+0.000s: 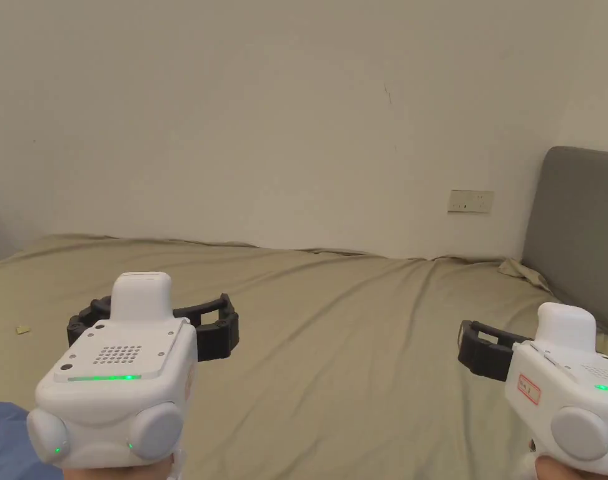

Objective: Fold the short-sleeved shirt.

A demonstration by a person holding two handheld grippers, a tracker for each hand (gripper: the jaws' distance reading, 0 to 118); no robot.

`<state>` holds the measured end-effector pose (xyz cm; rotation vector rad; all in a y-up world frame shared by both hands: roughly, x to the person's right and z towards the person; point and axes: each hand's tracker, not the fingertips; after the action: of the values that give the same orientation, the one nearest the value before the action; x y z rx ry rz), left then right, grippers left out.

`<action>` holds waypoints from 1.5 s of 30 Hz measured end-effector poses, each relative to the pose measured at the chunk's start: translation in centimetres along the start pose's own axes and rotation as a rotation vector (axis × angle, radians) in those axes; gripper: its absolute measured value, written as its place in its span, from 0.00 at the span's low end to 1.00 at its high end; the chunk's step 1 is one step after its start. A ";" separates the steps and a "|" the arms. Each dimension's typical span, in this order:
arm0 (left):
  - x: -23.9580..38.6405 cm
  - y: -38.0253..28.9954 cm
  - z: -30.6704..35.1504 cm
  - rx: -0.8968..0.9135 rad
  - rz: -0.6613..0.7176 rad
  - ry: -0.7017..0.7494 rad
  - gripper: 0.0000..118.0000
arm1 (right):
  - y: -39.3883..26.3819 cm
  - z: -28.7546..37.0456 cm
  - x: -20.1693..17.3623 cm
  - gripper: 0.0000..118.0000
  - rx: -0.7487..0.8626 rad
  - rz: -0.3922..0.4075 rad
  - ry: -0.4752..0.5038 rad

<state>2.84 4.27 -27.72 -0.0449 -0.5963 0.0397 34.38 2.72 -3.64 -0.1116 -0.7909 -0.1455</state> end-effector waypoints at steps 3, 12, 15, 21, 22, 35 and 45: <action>-0.4 0.4 -0.2 0.002 0.055 0.017 1.00 | 0.2 0.0 -0.2 1.00 -0.016 0.029 -0.002; -0.6 0.9 0.0 -0.023 -0.004 0.026 1.00 | 0.8 0.6 -0.4 1.00 -0.014 0.090 0.023; -0.4 0.7 0.1 -0.019 -0.034 0.041 1.00 | 0.9 0.8 -0.5 1.00 -0.027 0.108 0.039; -0.6 0.8 0.3 -0.023 -0.001 0.036 1.00 | 1.0 1.1 -0.8 1.00 -0.010 0.125 0.029; -0.7 0.8 0.3 -0.027 0.002 0.040 1.00 | 1.0 1.1 -0.8 1.00 -0.012 0.124 0.027; -2.0 0.4 2.1 -0.028 -0.049 0.074 0.07 | 0.2 2.4 -3.1 0.06 -0.053 0.144 0.139; -15.4 0.5 13.8 -0.086 -0.058 0.386 0.07 | -2.6 3.5 -18.5 0.06 -0.121 0.148 0.622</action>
<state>-17.71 4.39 -24.97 -0.1155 -0.2124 -0.0499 18.62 2.31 -14.30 -0.2252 -0.1516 -0.0800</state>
